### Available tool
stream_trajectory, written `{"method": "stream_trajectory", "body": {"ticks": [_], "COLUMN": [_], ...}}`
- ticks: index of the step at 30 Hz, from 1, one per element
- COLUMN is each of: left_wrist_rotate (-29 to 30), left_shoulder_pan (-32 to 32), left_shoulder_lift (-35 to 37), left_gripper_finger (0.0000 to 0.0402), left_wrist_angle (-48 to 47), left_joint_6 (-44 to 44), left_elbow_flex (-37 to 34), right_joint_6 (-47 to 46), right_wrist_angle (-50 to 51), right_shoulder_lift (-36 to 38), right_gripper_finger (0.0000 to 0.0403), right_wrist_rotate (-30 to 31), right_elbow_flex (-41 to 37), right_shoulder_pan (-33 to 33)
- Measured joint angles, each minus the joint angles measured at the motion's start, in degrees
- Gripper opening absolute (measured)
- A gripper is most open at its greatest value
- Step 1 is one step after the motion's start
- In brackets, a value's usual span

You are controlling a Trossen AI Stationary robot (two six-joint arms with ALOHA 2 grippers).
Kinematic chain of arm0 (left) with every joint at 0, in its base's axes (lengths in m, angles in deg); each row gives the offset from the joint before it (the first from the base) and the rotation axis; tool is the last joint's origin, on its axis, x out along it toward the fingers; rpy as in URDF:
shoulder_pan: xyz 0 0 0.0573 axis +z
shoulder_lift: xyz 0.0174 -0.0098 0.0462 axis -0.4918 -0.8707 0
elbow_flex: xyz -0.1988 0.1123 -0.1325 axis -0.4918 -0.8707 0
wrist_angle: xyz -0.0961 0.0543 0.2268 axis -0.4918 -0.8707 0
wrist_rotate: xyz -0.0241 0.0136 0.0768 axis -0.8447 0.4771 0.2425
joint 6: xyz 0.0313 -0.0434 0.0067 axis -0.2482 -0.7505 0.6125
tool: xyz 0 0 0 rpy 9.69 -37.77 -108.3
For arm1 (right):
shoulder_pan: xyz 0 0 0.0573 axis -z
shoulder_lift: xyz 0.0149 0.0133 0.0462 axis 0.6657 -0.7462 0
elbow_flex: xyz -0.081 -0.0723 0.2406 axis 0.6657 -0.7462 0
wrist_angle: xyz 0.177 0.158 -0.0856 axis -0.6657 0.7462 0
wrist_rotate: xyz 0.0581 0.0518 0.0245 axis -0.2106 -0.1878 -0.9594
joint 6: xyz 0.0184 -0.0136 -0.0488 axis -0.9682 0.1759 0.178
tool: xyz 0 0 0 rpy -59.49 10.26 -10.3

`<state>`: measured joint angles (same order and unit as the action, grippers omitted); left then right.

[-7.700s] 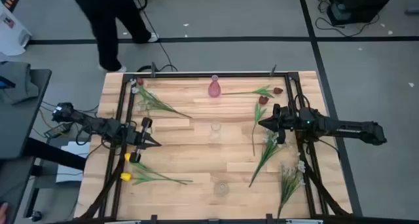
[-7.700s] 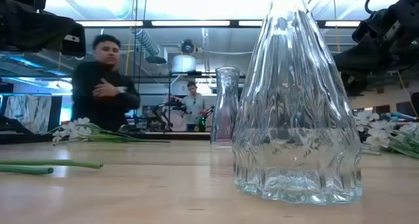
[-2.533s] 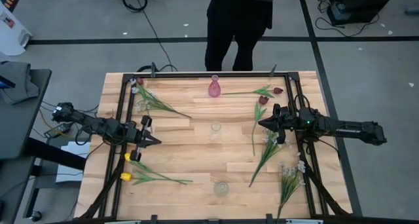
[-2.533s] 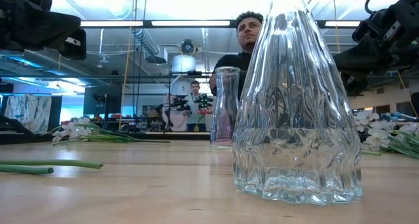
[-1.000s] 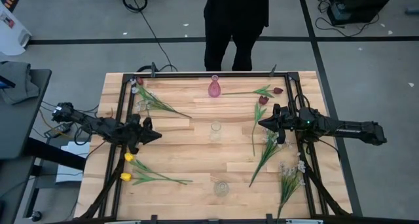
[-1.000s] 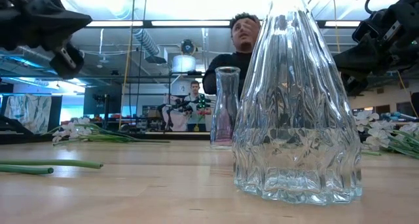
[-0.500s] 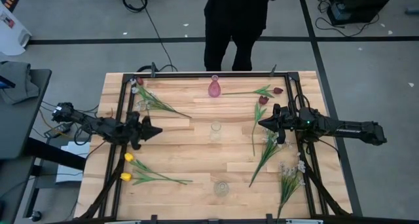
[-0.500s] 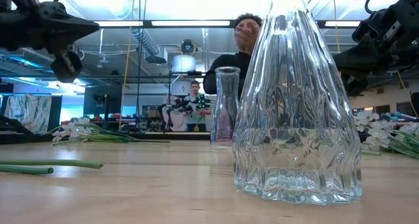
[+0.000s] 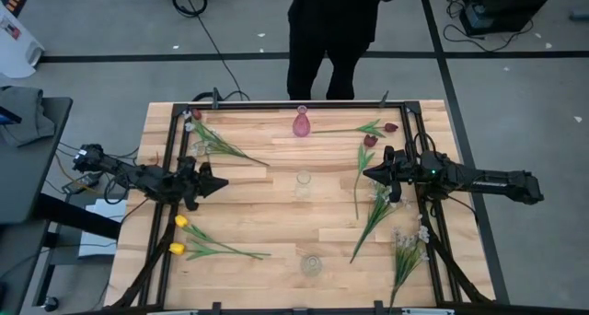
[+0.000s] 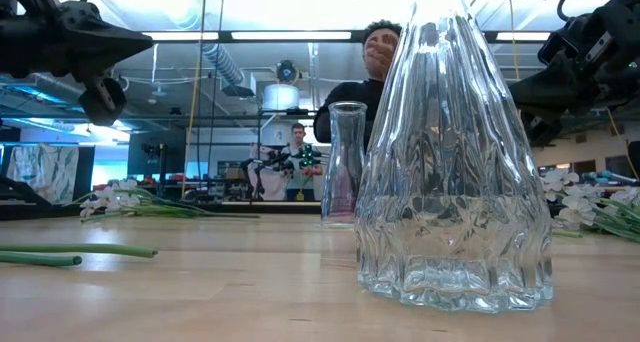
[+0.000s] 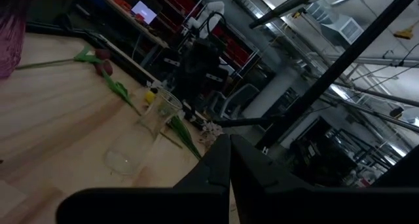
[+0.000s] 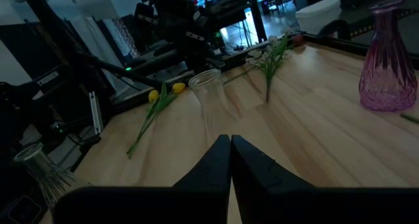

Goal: Sort flowers into vase by color
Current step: Put the bottom yellow flower into the pink transparent vase

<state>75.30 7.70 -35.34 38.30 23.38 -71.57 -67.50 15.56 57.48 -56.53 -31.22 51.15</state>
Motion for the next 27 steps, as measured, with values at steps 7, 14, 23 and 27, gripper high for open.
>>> {"method": "stream_trajectory", "body": {"ticks": [7, 14, 23, 27], "left_wrist_rotate": [0.00, 0.39, 4.46, 5.88], "left_shoulder_pan": [0.00, 0.00, 0.00, 0.00], "left_shoulder_lift": [0.00, 0.00, -0.02, -0.02], "left_gripper_finger": [0.0011, 0.0011, 0.0011, 0.0011], "left_wrist_angle": [-0.02, 0.00, 2.64, 4.12], "left_joint_6": [0.02, 0.02, -0.15, -0.15], "left_elbow_flex": [0.02, 0.01, 0.01, 0.02], "right_joint_6": [0.00, 0.00, -12.91, -18.68], "right_wrist_angle": [0.00, -0.03, -12.56, -20.73], "right_shoulder_lift": [0.00, -0.01, -0.01, 0.00], "right_gripper_finger": [0.0023, 0.0023, 0.0023, 0.0023], "right_wrist_rotate": [0.02, 0.02, 3.08, 3.20], "right_elbow_flex": [-0.01, -0.01, -0.02, 0.00], "right_shoulder_pan": [0.00, 0.00, 0.00, 0.00]}}
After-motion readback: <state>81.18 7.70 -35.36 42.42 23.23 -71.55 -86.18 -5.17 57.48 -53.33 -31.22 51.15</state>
